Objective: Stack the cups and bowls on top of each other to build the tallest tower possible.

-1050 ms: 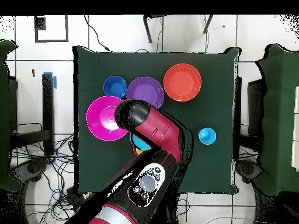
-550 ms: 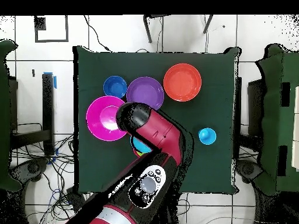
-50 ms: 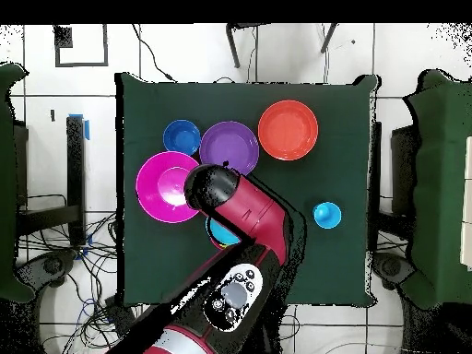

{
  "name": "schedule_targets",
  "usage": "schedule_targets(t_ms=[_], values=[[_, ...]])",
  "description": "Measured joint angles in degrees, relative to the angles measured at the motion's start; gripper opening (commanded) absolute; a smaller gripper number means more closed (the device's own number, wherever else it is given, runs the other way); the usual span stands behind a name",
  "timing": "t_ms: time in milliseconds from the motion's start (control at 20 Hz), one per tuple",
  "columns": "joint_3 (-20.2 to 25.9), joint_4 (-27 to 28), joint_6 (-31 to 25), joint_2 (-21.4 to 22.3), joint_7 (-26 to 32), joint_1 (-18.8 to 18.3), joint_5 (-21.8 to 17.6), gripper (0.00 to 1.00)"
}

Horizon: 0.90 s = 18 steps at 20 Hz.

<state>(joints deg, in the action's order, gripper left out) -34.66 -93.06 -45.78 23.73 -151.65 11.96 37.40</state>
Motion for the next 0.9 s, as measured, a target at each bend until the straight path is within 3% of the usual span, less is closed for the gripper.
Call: schedule_targets(t_ms=[900], values=[[0.0, -0.8, 0.0, 1.2, 0.0, -0.2, 0.0, 0.0]])
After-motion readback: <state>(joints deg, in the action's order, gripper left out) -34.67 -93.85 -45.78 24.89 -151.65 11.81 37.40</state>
